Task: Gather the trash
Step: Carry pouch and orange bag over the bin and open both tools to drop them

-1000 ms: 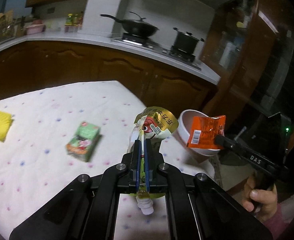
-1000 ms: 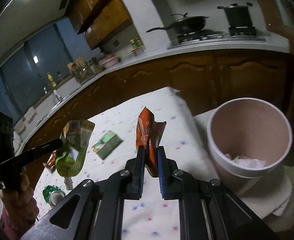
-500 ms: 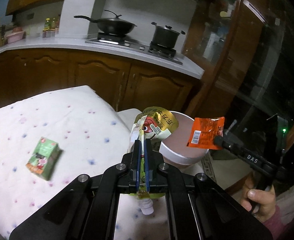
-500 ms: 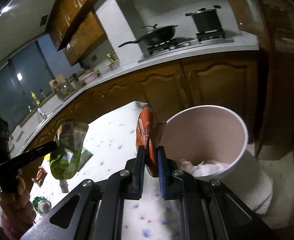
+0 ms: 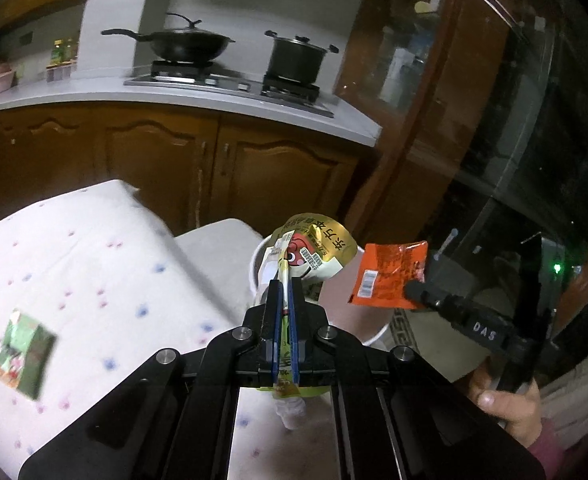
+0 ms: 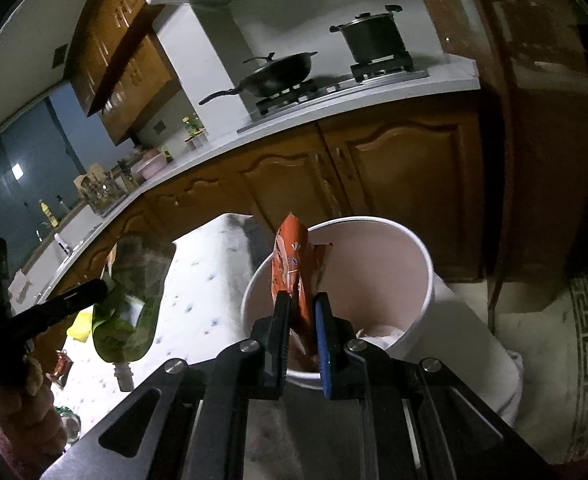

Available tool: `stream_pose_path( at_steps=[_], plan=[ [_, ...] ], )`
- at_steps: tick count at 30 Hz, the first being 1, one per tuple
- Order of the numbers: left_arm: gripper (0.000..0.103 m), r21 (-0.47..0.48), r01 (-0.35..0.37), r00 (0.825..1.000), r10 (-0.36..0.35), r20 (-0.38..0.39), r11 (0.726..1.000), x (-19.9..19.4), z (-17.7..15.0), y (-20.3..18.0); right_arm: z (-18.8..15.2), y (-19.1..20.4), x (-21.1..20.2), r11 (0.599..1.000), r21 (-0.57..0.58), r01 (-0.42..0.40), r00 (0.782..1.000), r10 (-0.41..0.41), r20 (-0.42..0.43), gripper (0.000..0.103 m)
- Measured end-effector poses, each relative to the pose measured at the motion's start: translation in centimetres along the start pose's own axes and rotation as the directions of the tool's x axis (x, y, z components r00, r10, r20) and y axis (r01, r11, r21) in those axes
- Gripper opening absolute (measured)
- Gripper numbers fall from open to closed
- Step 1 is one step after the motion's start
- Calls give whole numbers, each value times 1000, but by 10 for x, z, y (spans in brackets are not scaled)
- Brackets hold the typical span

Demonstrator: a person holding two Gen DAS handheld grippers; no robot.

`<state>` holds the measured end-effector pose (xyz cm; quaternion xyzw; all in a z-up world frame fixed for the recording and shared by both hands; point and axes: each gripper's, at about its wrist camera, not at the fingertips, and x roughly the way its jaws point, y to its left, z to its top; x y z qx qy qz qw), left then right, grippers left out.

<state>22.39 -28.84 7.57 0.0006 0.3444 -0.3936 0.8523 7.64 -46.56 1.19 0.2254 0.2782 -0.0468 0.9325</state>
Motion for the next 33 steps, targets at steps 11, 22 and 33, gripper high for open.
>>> stream_pose_path(
  at_steps=[11,22,33],
  plan=[
    [3,9,33,999,-33,1,999,58,28,-24,11,-24,12,999,10,31,999,-31,-8,12],
    [3,23,2,998,0,-57,1000,106,13,-30,7,-37,34,999,21,50,997,-48,-60,13],
    [20,13,-7,995,8,-95,1000,109,7,-27,7,-41,34,998,46,49,997,-46,-57,38]
  ],
)
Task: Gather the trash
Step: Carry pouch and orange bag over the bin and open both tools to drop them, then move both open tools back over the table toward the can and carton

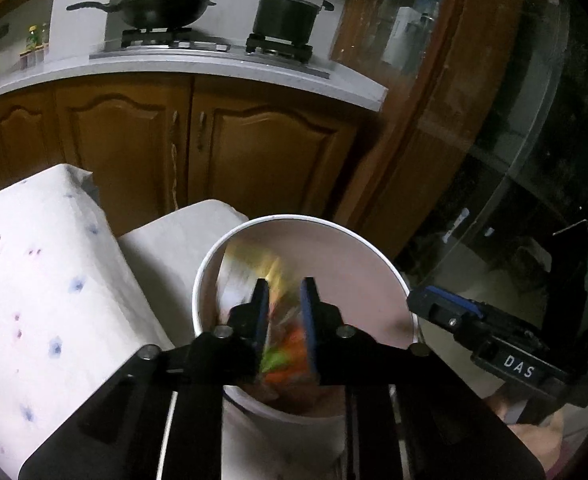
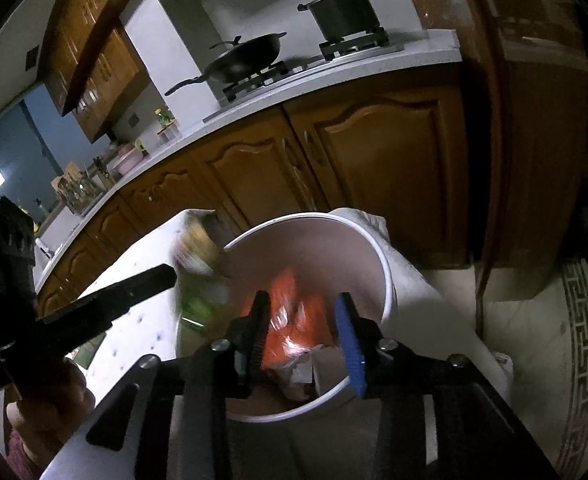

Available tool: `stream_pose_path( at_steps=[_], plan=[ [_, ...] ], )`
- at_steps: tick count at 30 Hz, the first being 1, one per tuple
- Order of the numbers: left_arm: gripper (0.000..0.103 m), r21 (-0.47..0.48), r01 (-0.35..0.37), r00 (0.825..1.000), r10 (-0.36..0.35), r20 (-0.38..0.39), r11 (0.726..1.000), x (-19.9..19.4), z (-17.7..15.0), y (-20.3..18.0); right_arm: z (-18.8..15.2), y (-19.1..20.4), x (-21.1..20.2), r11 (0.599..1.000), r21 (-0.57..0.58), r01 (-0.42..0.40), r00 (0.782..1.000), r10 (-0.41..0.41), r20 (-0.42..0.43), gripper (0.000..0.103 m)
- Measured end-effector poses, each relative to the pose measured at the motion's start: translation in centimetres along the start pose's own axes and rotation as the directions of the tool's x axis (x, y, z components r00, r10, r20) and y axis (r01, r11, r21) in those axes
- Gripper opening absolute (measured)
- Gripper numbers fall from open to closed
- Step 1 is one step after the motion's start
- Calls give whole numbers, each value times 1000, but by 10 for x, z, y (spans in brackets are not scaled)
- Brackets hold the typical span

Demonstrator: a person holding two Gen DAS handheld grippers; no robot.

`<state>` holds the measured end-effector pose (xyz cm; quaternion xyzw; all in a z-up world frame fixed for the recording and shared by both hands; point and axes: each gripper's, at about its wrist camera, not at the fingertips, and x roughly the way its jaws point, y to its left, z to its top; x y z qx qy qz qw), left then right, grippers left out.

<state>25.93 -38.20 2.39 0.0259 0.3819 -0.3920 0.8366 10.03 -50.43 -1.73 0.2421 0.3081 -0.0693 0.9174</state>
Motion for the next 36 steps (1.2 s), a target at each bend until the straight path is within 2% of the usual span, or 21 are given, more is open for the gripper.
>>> stream_pose_path(
  at_steps=[4,12,15,20,23,28,36],
  plan=[
    [25,-16,7,1000,-7,9,1000,-8,-4,4,0,1,-5,1000,1,2,1000,-2,13,41],
    [26,-46,6,999,-4,32,999,-32,-13,12,-2,7,-13,1000,7,-8,1000,8,25,45],
    [34,-62,-10,999,13,51,998,-48,-21,18,-3,13,-16,1000,-2,-16,999,16,28,46],
    [37,-121,-14,997,23,70,992,-76,-37,36,-6,30,-23,999,-23,-43,998,44,41,59],
    [37,-144,-33,996,45,80,989,-98,-52,44,-10,43,-24,997,-39,-72,996,74,43,69],
    [46,-167,-82,990,99,98,983,-136,-81,57,-21,71,-19,990,-70,-124,992,125,10,70],
    [48,-245,-150,978,179,103,958,-188,-123,93,-34,117,-12,973,-126,-195,981,193,-34,72]
  ],
)
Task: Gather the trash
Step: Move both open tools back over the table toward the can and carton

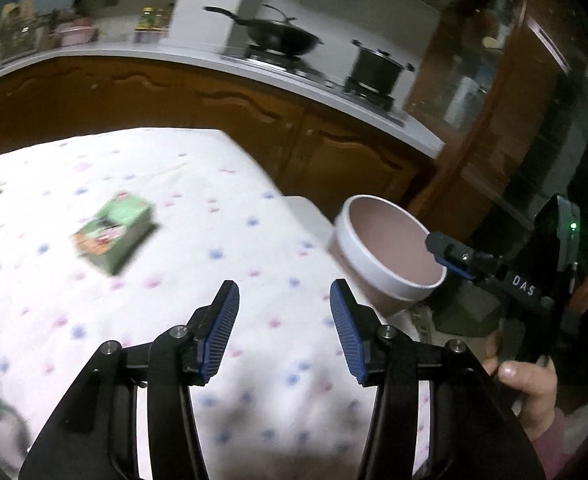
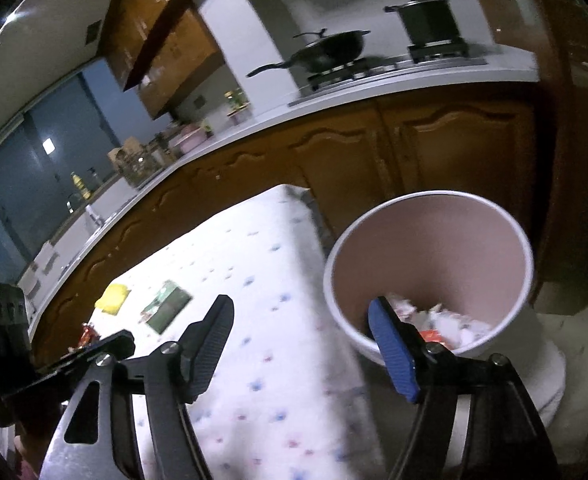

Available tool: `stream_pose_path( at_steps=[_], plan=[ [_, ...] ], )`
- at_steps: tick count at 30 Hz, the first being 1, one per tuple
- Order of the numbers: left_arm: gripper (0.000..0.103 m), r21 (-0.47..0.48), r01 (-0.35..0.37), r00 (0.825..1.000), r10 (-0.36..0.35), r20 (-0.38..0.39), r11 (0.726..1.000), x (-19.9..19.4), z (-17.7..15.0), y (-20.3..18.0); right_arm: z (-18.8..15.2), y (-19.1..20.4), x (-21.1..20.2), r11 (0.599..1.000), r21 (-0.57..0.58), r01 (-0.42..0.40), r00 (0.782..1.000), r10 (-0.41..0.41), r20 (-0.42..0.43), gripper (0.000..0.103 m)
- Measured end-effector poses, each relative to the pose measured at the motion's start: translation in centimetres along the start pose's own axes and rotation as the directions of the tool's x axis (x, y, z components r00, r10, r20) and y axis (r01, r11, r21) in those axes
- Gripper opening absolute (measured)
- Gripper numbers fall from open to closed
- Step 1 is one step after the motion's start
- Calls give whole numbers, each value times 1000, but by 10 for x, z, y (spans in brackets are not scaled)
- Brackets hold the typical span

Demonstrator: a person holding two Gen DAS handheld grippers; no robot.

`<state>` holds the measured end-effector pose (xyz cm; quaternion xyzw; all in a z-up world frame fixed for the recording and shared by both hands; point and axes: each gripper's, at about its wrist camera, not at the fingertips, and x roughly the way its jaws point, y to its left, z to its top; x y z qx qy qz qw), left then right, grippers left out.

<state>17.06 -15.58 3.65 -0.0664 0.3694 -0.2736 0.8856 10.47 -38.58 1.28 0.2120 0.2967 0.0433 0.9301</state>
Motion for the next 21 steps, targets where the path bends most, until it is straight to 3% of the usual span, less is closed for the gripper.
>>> stream_pose_path(
  at_steps=[14,21],
  plan=[
    [52,-90,-109,991,115,65,990,-71,-29,67,-25,73,28,992,-71,-108,992,103,-78,72],
    [52,-151,-171,977,187,100,974,-108,-43,100,-35,107,43,982,-103,-157,982,144,-121,73]
  ],
)
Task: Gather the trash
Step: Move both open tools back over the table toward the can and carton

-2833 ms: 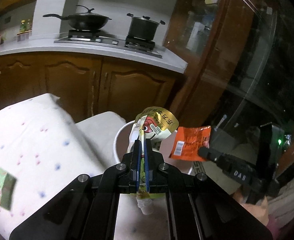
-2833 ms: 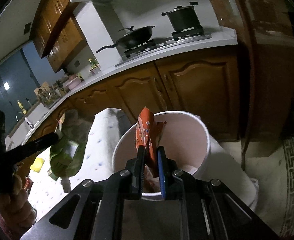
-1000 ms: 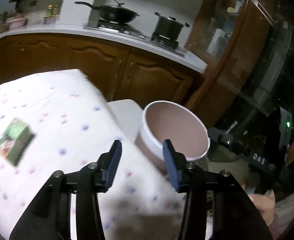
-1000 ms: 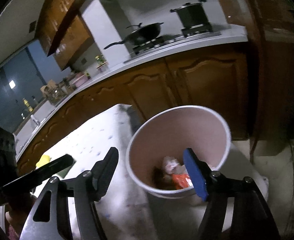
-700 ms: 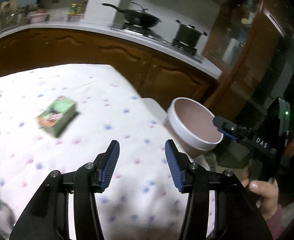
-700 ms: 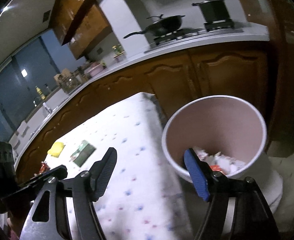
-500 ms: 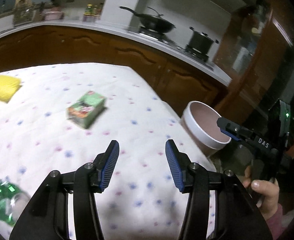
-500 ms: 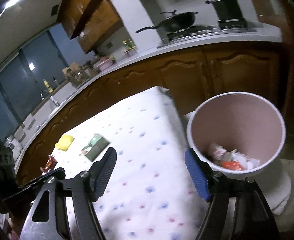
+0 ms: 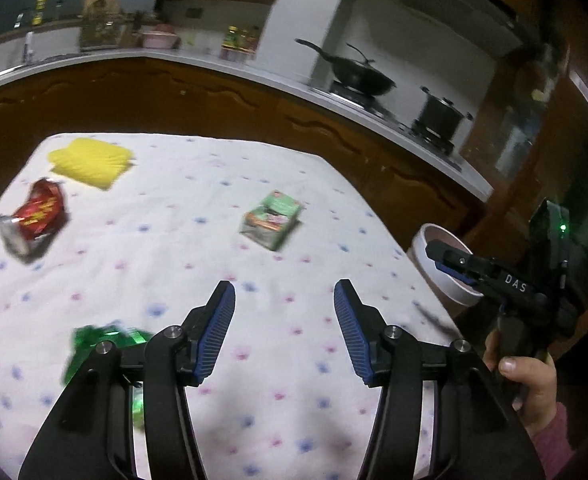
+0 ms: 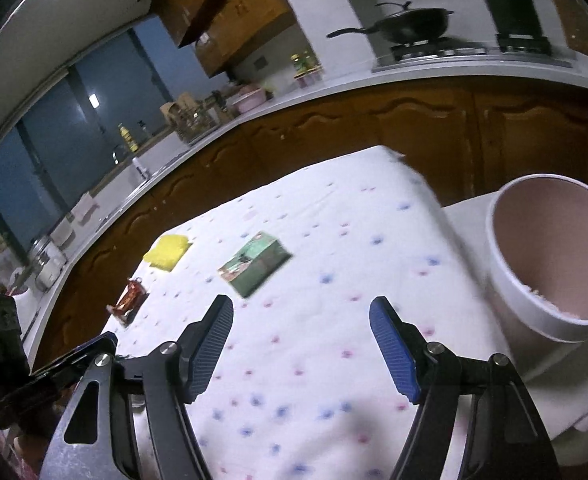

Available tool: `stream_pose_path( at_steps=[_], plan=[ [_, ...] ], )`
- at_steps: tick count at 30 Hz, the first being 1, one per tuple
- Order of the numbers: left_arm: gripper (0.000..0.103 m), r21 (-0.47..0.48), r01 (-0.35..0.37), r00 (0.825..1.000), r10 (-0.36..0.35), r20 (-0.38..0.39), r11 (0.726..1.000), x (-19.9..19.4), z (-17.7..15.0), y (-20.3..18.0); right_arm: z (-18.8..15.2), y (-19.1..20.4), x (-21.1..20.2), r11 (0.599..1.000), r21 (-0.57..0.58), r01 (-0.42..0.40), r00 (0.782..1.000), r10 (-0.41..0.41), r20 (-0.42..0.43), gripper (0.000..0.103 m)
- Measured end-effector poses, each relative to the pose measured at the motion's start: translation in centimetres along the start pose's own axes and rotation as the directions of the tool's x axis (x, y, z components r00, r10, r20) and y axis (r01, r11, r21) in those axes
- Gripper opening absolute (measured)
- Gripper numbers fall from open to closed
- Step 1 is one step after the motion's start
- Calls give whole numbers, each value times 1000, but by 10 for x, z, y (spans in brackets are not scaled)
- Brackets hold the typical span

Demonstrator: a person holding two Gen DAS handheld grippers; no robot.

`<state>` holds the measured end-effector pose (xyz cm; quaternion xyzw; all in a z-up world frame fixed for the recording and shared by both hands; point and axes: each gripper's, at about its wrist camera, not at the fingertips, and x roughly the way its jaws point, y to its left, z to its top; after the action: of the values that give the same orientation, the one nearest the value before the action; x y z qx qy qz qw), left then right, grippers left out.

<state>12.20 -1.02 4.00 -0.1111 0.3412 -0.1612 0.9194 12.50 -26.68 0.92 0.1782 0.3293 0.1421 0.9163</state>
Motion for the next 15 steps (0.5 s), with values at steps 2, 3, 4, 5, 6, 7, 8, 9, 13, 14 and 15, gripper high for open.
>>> stream_pose_path(
  at_steps=[2,3,4,5,6,7,8,9,13,14,15],
  plan=[
    [52,-11,-17,1000,17,7,1000,-7,-1,10,-1,10,7,1000,-2,-16,1000,16,-12,73],
    [52,-15,-29,1000,29,11,999,-10,-2,16,-1,15,12,1000,-5,-26,999,26,-18,73],
    [52,-20,-46,999,47,17,999,-15,-3,24,-2,20,16,999,-7,-35,999,35,-24,73],
    [52,-24,-55,998,56,21,998,-19,-3,28,-3,26,21,999,-8,-44,998,44,-34,73],
    [52,-34,-69,997,70,25,997,-23,-4,36,-3,30,26,999,-6,-50,998,50,-43,73],
    [52,-41,-76,997,77,28,996,-27,-5,41,-3,34,31,998,-2,-55,997,55,-53,73],
    [52,-50,-84,996,86,31,995,-30,-6,46,-3,39,37,998,4,-57,996,58,-66,73],
    [52,-61,-95,995,98,35,994,-34,-7,52,-3,44,44,998,12,-59,995,59,-75,73],
    [53,-89,-137,990,140,28,987,-42,-14,76,-3,61,65,998,24,-62,993,64,-96,74],
    [53,-94,-143,989,146,23,985,-43,-16,80,-3,66,73,998,24,-58,993,61,-106,74],
    [54,-97,-148,988,150,20,984,-44,-17,83,-2,69,78,998,25,-54,992,57,-110,74]
  ],
)
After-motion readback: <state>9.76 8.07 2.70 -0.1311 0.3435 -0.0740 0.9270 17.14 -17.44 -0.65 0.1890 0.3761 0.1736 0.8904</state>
